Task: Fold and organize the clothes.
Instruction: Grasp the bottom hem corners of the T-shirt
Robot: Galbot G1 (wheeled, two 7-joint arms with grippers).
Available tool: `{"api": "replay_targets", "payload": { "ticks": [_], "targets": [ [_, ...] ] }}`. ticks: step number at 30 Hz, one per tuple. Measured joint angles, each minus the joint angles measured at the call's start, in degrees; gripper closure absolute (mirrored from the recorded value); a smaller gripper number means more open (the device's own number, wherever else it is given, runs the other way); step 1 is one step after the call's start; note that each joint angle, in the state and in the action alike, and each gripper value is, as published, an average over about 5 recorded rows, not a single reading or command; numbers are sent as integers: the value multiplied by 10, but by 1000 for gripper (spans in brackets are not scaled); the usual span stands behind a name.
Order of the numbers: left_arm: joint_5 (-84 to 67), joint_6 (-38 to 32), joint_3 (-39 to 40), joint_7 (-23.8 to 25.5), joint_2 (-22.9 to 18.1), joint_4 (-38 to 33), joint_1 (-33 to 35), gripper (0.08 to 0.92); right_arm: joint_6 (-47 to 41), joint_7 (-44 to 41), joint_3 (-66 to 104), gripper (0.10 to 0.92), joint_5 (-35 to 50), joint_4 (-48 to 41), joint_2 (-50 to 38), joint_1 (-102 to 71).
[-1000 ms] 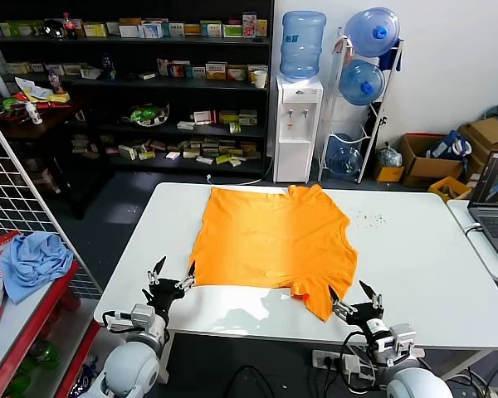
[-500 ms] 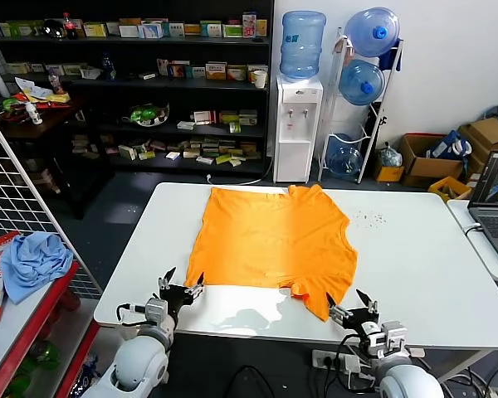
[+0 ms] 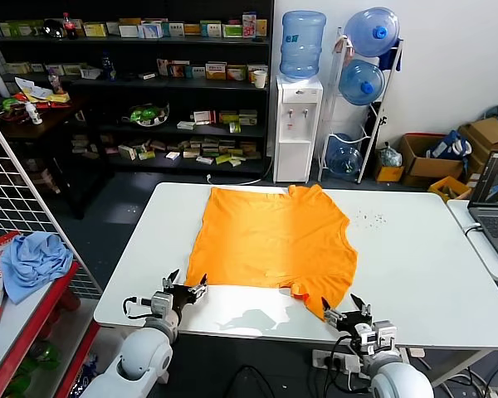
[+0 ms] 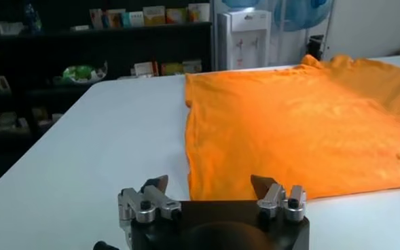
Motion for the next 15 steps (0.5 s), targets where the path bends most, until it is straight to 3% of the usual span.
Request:
{"api": "replay_targets", "payload": {
  "ticks": [15],
  "targets": [
    [-4, 8, -6, 7, 0, 8, 7, 674, -8, 6, -1, 806, -12, -7, 3, -6]
  ]
}}
